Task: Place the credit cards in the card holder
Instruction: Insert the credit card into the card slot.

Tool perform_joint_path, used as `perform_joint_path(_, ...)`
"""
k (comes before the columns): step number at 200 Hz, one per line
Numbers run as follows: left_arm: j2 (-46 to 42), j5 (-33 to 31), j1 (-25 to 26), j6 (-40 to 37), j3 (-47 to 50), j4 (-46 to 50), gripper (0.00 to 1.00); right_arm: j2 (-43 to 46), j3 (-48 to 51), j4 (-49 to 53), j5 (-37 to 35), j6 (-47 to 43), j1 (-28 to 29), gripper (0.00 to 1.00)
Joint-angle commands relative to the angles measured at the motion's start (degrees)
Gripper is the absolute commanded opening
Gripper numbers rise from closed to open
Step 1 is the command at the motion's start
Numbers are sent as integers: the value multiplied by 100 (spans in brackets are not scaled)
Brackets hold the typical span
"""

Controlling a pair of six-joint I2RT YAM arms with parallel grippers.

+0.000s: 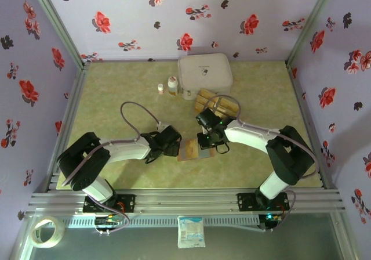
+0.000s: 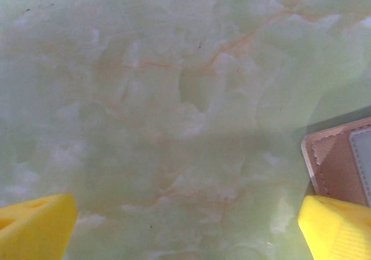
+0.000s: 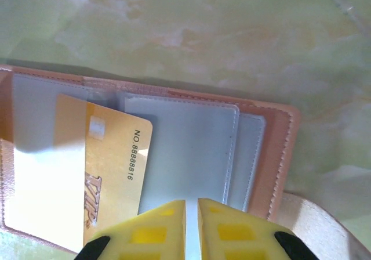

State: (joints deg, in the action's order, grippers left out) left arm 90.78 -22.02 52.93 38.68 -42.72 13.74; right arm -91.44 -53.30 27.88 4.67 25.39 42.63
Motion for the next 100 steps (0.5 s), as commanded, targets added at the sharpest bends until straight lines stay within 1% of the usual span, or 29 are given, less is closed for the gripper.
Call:
perform_joint_path(1,-145,-8,-15,-29,-51,173,100,55,-173,233,-140,-122,-27,12)
perform_joint_path(46,-312,-127,-27,115,70,424,100,-301,-270,-64,169,-1,-31,9)
perform_joint_path(100,-125,-147,-35,124,104,404,100,-550,-342,-237,343,86,18,7)
